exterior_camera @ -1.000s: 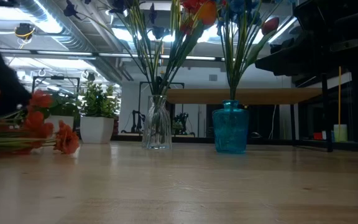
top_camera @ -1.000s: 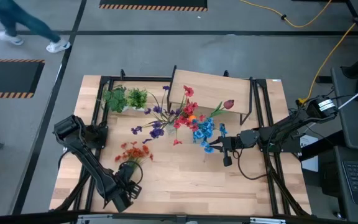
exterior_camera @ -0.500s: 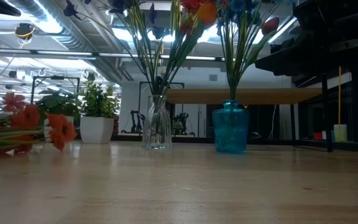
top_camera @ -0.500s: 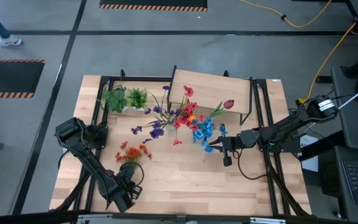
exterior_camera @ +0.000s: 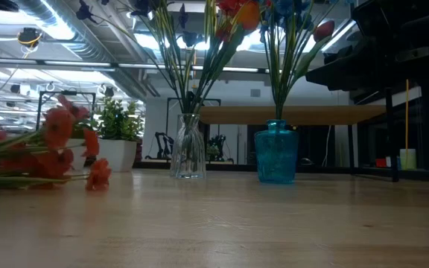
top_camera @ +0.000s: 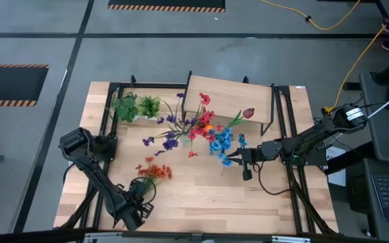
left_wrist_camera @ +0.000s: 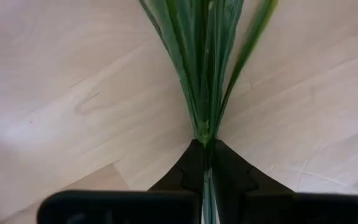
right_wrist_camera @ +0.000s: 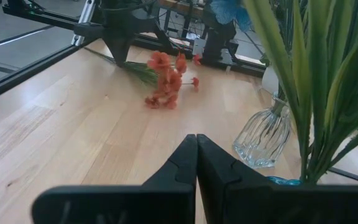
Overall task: Pick and place flowers into a vace then onto a shelf
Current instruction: Put the orange flowers into the blue vase
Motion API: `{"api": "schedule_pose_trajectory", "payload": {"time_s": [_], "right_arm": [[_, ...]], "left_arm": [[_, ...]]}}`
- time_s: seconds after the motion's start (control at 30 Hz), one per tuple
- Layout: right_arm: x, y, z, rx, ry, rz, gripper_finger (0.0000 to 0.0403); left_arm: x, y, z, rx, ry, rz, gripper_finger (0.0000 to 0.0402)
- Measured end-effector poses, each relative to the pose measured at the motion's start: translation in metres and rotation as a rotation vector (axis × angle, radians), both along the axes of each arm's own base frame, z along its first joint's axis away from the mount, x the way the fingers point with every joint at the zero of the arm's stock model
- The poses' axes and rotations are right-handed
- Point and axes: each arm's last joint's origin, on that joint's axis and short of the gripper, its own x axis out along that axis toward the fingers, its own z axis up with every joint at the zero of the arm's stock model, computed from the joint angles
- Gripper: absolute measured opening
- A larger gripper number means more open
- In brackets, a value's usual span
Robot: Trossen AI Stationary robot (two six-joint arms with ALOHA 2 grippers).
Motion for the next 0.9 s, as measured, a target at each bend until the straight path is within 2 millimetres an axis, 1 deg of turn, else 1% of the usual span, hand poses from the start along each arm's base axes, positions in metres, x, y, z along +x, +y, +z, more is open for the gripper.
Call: {"api": "schedule_pose_trajectory", "payload": {"time_s": [0.17, 0.3, 0.37, 0.43, 0.6, 0.9], "right_arm": [[0.0, 0.0, 0.0, -0.003, 0.0, 0.001, 0.001], [-0.001, 0.0, 0.003, 0.0, -0.014, 0.002, 0.001], [-0.002, 0.0, 0.005, 0.005, -0.021, 0.002, 0.001], [-0.003, 0.0, 0.007, 0.015, -0.031, 0.005, 0.001], [-0.004, 0.003, 0.009, 0.036, -0.036, 0.018, 0.001], [-0.006, 0.003, 0.002, 0.091, 0.033, 0.003, 0.001]], "left_arm": [[-0.006, -0.003, 0.008, 0.037, -0.105, -0.048, 0.0007], [-0.009, -0.003, 0.026, 0.043, -0.214, -0.073, 0.0005], [-0.011, -0.003, 0.03, 0.059, -0.246, -0.124, 0.0005], [-0.01, -0.004, 0.036, 0.083, -0.317, -0.181, 0.0005], [0.003, -0.004, 0.042, 0.161, -0.45, -0.304, 0.0005], [0.037, -0.002, 0.051, 0.19, -0.544, -0.584, 0.0005]]}}
